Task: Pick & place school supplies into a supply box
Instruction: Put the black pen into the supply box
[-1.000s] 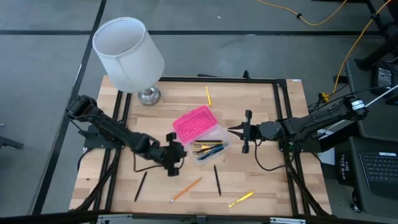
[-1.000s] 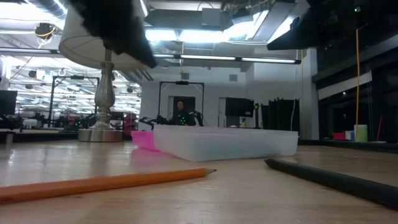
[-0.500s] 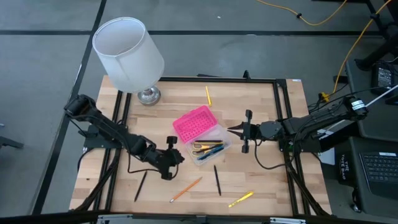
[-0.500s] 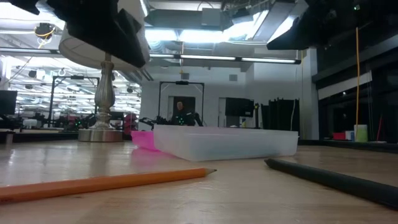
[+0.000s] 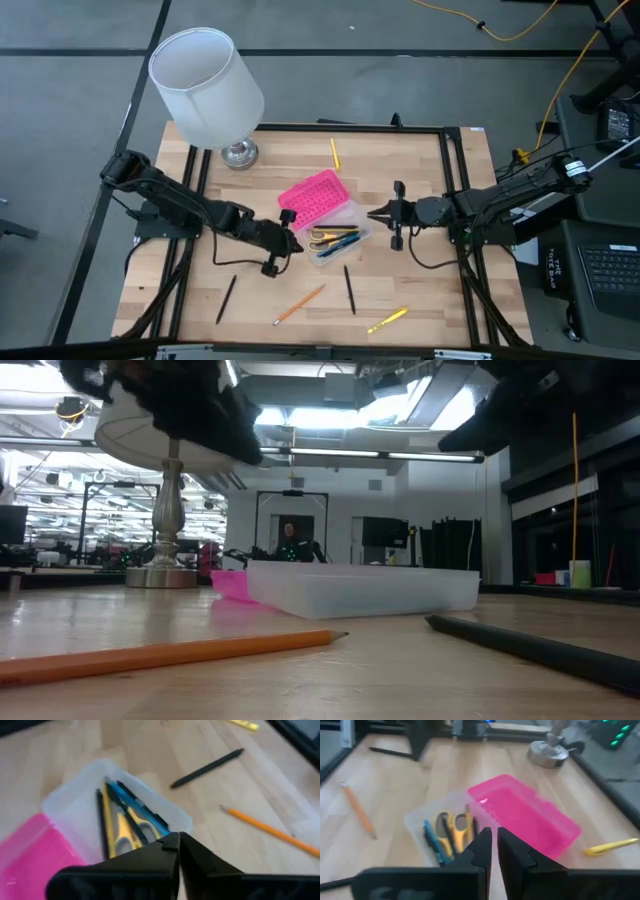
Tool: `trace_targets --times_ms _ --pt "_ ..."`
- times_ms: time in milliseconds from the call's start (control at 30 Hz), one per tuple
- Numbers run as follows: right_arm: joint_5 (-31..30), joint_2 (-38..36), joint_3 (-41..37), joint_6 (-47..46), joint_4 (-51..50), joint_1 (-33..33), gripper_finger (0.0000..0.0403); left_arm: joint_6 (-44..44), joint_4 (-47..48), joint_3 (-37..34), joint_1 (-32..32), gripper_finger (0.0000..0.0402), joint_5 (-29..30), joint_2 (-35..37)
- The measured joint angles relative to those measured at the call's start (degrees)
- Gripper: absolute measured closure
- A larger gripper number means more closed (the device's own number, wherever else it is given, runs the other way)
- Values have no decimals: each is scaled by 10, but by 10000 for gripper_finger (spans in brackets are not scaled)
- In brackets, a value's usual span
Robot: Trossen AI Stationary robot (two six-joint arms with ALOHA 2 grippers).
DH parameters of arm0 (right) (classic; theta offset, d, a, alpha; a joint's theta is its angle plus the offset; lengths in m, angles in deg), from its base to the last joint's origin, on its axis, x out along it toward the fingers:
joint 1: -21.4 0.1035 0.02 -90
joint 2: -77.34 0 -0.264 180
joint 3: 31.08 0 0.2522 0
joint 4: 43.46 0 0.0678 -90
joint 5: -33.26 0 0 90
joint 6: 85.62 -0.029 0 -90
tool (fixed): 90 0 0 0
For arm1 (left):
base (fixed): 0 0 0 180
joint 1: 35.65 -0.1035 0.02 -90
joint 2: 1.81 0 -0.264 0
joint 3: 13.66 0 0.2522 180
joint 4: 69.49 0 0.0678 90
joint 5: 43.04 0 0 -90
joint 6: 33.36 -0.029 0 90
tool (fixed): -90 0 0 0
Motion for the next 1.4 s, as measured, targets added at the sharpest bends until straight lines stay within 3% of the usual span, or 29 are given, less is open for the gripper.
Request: trace_targets --times_ms 333,600,767,1167,1400 --pt "-2 0 0 -76 -18 42 367 -5 -135 -134 -68 401 -31 76" --pt "-34 0 3 -130 -18 68 397 -16 -134 -155 -87 399 -19 164" --pt "-34 14 60 -183 -105 94 392 -17 -137 -154 -89 400 16 201" --pt "5 227 299 -290 -384 152 395 -55 -132 -154 -89 400 34 213" --pt "71 342 422 -391 -421 166 392 -55 -132 -154 -89 399 34 213"
